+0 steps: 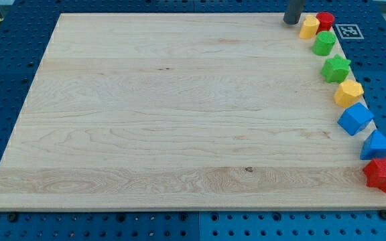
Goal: Push the yellow heart into the green circle
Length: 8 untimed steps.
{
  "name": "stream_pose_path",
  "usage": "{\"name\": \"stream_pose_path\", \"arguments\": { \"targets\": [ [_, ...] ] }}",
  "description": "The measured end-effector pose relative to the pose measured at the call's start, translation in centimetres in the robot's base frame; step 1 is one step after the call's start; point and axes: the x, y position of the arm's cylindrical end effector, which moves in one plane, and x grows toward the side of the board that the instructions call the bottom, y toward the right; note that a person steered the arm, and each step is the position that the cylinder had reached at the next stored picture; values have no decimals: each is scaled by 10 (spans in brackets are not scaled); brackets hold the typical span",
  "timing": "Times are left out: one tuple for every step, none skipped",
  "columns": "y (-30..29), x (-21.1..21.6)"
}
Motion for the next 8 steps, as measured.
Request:
{"name": "stream_pose_path", "arguments": {
  "targets": [
    [0,0],
    [0,-9],
    [3,-9],
    [20,-9],
    [20,-9],
    [32,3],
    [38,14],
    [31,17]
  ]
}}
